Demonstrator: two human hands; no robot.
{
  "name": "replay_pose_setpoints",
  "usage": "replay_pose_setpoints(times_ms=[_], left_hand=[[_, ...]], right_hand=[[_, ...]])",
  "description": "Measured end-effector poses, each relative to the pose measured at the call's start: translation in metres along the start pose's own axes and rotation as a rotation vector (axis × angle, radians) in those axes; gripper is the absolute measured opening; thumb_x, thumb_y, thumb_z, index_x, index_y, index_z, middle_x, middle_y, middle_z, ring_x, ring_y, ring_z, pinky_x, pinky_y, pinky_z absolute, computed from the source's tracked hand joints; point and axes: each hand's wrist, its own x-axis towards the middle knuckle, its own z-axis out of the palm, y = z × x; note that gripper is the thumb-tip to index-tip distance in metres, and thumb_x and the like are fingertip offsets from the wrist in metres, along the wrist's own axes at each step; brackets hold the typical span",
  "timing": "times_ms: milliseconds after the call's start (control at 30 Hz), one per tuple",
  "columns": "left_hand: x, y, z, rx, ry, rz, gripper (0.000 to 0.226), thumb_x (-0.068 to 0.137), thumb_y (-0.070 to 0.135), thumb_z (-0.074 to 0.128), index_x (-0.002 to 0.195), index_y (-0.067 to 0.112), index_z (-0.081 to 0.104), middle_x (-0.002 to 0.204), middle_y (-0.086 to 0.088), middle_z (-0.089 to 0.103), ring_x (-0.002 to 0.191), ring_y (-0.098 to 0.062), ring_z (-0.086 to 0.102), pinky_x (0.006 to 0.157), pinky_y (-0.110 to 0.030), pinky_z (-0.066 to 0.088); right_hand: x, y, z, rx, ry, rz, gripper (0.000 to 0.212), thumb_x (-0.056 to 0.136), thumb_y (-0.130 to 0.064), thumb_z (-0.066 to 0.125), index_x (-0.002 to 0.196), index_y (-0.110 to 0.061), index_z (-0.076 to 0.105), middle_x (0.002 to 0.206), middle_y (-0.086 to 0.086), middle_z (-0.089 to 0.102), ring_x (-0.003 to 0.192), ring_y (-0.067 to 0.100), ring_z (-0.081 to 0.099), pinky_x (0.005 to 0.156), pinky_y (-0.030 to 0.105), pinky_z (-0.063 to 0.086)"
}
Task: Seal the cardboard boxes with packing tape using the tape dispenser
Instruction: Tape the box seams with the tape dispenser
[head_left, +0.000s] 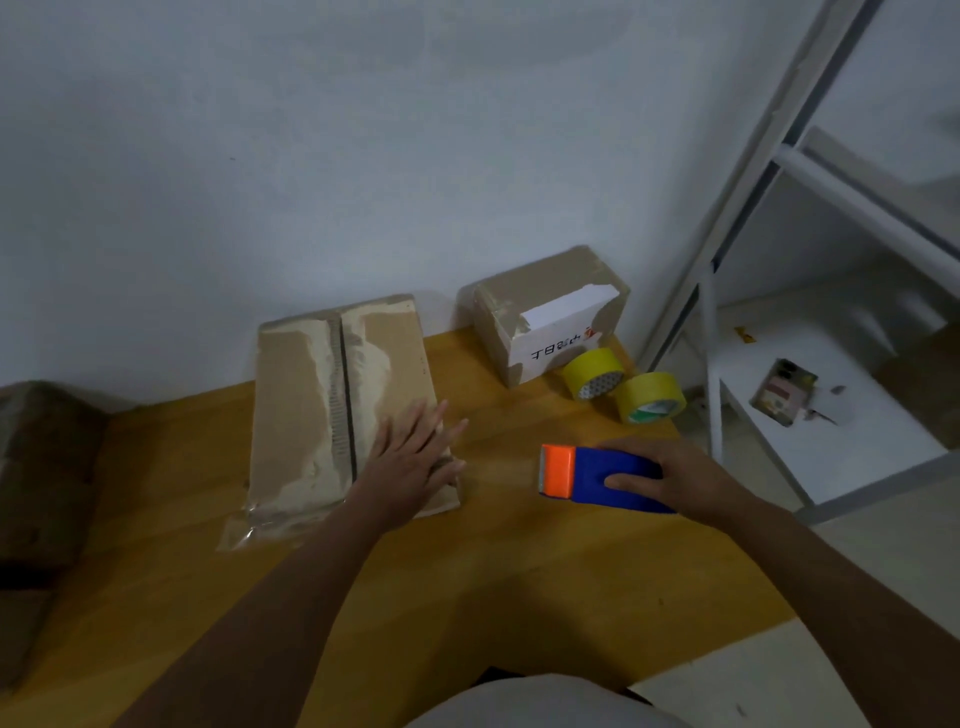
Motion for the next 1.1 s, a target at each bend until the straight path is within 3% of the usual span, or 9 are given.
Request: replay_pose_setpoints(times_ms=[200,400,533,733,800,900,967,1033,1100], left_hand=[[0.001,-0.001,0.001,-0.023,0.009,-0.013,0.065,0.093,0.07,0.002,0.152,0.044,-0.001,0.164,0.011,-0.016,0.149,-0.016,-0.023,0.12,-0.053,-0.005],[-0.001,0.003,0.001,-0.009,0.019,-0.018,0.068,0.091,0.07,-0.003,0.153,0.043,0.001,0.164,0.01,-0.014,0.149,-0.018,-0.023,0.121,-0.053,-0.004],[-0.004,0.006,-0.001,-0.013,0.012,-0.023,0.072,0.087,0.073,-0.011,0.152,0.043,-0.003,0.163,0.009,-0.017,0.148,-0.018,-0.024,0.121,-0.053,-0.007],[-0.008,0.01,-0.006,-0.021,-0.007,-0.015,0.063,0.09,0.068,-0.005,0.149,0.045,-0.009,0.163,0.008,-0.02,0.148,-0.02,-0.025,0.12,-0.052,-0.01],[-0.005,0.008,-0.008,-0.029,-0.014,-0.022,0.069,0.088,0.068,-0.007,0.153,0.043,-0.004,0.163,0.008,-0.019,0.148,-0.019,-0.026,0.121,-0.051,-0.01],[-0.003,0.008,-0.009,-0.053,-0.031,-0.028,0.073,0.087,0.066,-0.009,0.155,0.04,0.0,0.163,0.008,-0.019,0.148,-0.018,-0.026,0.12,-0.051,-0.011],[-0.003,0.008,-0.011,-0.082,-0.041,-0.028,0.068,0.089,0.064,-0.01,0.153,0.041,-0.006,0.163,0.008,-0.02,0.147,-0.017,-0.027,0.12,-0.05,-0.013],[-0.004,0.007,-0.012,-0.127,-0.052,-0.03,0.057,0.095,0.061,-0.009,0.149,0.043,-0.011,0.163,0.009,-0.019,0.147,-0.015,-0.027,0.12,-0.049,-0.014],[-0.003,0.007,-0.014,-0.178,-0.055,-0.03,0.056,0.093,0.06,-0.01,0.147,0.045,-0.012,0.163,0.01,-0.018,0.147,-0.013,-0.027,0.12,-0.048,-0.015]], right_hand=[[0.01,0.003,0.007,-0.107,0.055,-0.004,0.048,0.089,-0.048,0.062,0.135,-0.036,0.053,0.115,-0.009,0.066,0.094,0.003,0.06,0.075,0.019,0.047],[0.022,-0.009,0.036,-0.198,0.185,0.04,0.046,0.092,-0.05,0.057,0.134,-0.031,0.054,0.115,-0.004,0.068,0.095,0.014,0.063,0.075,0.03,0.051],[0.04,-0.023,0.064,-0.23,0.219,0.088,0.047,0.096,-0.049,0.051,0.137,-0.027,0.05,0.119,0.0,0.066,0.102,0.022,0.062,0.084,0.038,0.051],[0.07,-0.011,0.055,-0.412,0.172,0.444,0.039,0.101,-0.042,0.043,0.131,-0.017,0.051,0.109,0.008,0.065,0.092,0.026,0.064,0.075,0.037,0.053],[0.067,-0.003,0.054,-0.431,0.257,0.428,0.04,0.102,-0.041,0.041,0.134,-0.018,0.047,0.111,0.009,0.065,0.094,0.026,0.063,0.076,0.036,0.05],[0.064,-0.011,0.082,-0.325,0.178,0.372,0.048,0.103,-0.032,0.04,0.149,-0.021,0.029,0.131,0.011,0.055,0.113,0.03,0.056,0.087,0.042,0.049],[0.065,-0.018,0.104,-0.329,0.1,0.396,0.051,0.101,-0.028,0.043,0.149,-0.022,0.029,0.142,0.01,0.043,0.125,0.031,0.045,0.097,0.044,0.045],[0.07,-0.027,0.111,-0.297,0.174,0.348,0.052,0.097,-0.021,0.047,0.147,-0.019,0.034,0.148,0.01,0.035,0.132,0.032,0.037,0.105,0.044,0.038],[0.078,-0.038,0.108,0.139,0.181,0.314,0.05,0.097,-0.013,0.049,0.146,-0.017,0.038,0.148,0.007,0.039,0.13,0.029,0.043,0.101,0.038,0.04]])
